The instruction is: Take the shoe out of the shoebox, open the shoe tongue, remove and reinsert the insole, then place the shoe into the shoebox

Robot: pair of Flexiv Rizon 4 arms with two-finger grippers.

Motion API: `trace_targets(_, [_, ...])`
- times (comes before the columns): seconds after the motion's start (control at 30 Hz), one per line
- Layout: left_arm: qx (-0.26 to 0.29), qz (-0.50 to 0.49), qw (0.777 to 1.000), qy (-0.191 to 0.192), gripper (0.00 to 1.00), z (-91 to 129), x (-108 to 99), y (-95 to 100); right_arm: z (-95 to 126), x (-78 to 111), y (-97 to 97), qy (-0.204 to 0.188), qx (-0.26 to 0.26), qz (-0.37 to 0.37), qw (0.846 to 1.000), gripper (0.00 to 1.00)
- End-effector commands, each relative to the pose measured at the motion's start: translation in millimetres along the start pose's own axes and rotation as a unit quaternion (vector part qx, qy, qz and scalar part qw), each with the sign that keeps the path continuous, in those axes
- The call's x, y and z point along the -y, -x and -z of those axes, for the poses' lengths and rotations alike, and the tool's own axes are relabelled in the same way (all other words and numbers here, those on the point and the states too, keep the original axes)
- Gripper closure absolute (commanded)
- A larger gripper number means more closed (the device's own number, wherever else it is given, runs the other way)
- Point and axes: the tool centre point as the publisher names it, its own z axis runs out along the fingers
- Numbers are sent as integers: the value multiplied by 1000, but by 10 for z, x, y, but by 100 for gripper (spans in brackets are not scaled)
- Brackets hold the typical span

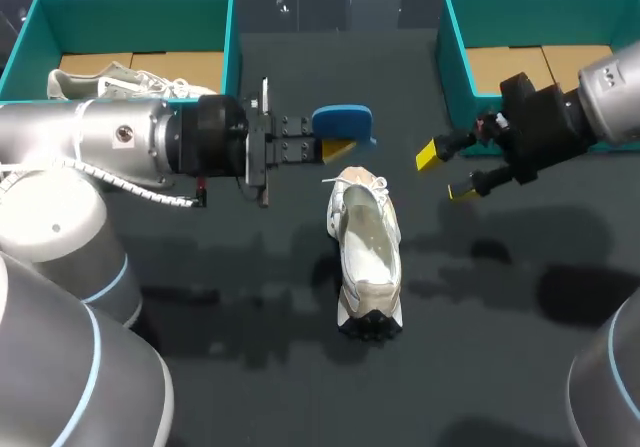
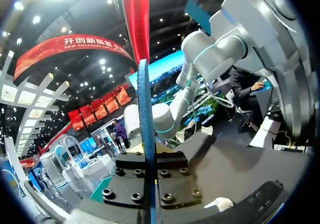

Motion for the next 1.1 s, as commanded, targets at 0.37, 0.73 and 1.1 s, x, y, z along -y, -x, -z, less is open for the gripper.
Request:
trace_targets(0.37, [-77,-218,973,-8,100,26,-47,68,-12,-126,34,-20,-46,5,999,0])
trace_targets(0.73, [-63,-356,932,25,100,78,-406,85,139,-323,-211,-18,-121,-22,992,0])
trace_targets(1.1, [-22,-442,895,57,100,34,-572,147,162,-476,-415,-13,-173,-50,984,0])
